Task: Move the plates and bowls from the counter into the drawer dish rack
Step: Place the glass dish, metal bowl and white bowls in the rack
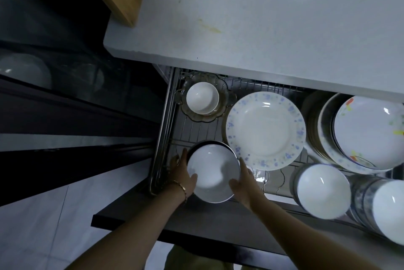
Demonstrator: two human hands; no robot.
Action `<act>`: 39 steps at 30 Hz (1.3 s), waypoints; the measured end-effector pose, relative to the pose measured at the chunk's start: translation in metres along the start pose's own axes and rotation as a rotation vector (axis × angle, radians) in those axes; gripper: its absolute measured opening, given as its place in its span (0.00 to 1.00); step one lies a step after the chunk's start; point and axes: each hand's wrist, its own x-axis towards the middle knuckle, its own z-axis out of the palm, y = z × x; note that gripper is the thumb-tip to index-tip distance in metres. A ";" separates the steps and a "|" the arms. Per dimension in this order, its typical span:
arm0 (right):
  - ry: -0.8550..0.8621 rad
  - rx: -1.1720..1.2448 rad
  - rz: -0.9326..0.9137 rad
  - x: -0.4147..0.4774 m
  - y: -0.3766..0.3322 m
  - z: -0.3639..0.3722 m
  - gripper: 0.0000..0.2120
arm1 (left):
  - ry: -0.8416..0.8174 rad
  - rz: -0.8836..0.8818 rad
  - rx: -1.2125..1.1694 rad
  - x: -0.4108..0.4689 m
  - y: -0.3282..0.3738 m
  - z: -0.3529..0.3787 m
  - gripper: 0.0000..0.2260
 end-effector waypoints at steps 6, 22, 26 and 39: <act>0.050 0.103 -0.033 0.008 0.001 0.003 0.36 | -0.056 -0.011 -0.137 0.006 -0.004 -0.005 0.32; 0.125 -0.176 -0.093 0.000 -0.001 -0.005 0.26 | 0.043 0.100 0.053 0.006 -0.010 0.002 0.26; 0.158 -0.233 -0.125 -0.003 -0.001 -0.003 0.25 | 0.042 0.089 0.053 0.002 -0.009 0.002 0.25; 0.033 -0.427 -0.249 -0.045 -0.053 -0.075 0.20 | 0.302 0.172 -0.004 -0.042 0.069 -0.057 0.18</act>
